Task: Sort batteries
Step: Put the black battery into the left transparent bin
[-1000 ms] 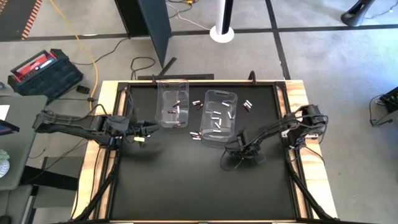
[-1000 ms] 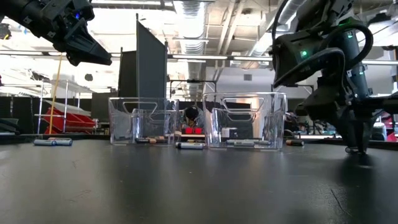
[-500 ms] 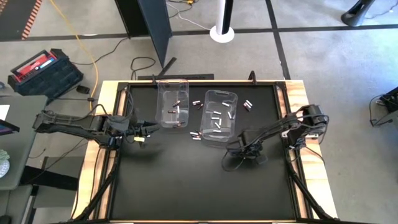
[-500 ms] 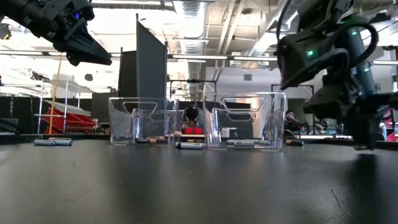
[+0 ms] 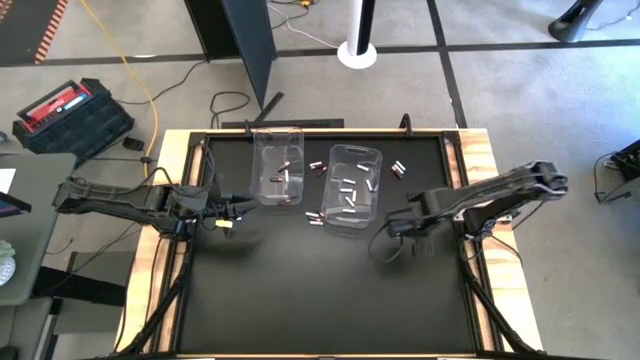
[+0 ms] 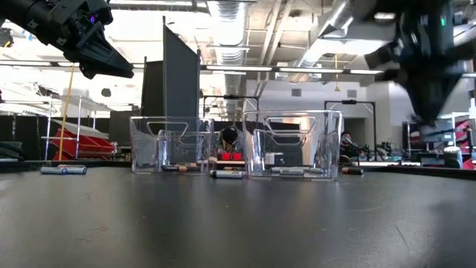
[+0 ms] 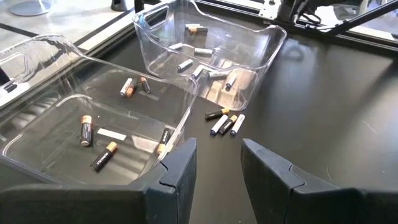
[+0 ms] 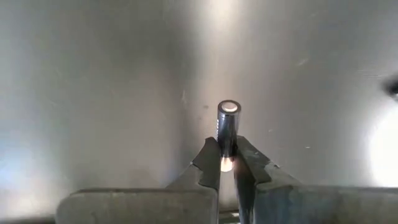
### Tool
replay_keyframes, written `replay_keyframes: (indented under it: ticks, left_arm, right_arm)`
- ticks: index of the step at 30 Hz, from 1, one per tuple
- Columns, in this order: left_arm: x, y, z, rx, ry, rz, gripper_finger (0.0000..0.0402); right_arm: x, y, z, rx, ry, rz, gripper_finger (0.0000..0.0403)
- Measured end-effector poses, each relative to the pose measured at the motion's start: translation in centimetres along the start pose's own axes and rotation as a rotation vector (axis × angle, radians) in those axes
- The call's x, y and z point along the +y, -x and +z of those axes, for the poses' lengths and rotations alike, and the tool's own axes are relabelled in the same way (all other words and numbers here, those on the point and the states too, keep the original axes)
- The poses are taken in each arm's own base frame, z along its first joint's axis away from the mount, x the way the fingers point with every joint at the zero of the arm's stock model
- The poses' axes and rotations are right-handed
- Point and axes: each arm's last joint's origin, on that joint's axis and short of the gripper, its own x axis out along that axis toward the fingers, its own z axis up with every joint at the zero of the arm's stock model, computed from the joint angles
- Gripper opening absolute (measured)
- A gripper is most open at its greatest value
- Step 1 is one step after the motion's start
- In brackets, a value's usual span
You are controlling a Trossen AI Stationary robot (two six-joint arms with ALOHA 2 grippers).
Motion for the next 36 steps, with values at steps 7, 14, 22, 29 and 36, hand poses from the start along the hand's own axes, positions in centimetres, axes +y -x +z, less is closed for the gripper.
replay_keyframes:
  ticks: [7, 14, 22, 29, 36]
  left_arm:
    - [0.0, 0.0, 0.0, 0.000, 0.000, 0.000, 0.0119]
    - [0.0, 0.0, 0.0, 0.000, 0.001, 0.000, 0.0119]
    - [0.0, 0.0, 0.0, 0.000, 0.002, 0.000, 0.0119]
    - [0.0, 0.0, 0.1, -0.010, 0.033, -0.003, 0.0119]
    - [0.0, 0.0, 0.1, -0.008, 0.034, -0.003, 0.0119]
  right_arm:
    - [-1.7, 6.7, 0.1, -0.324, -0.200, 0.047, 0.0035]
    - [-4.5, 11.8, 3.5, -0.612, -0.288, 0.011, 0.0030]
    - [-8.3, 13.2, 12.5, -0.728, -0.262, -0.076, 0.0030]
    - [-11.4, 12.3, 21.5, -0.781, -0.233, -0.136, 0.0029]
    - [-14.6, 7.1, 28.6, -0.841, -0.278, -0.101, 0.0029]
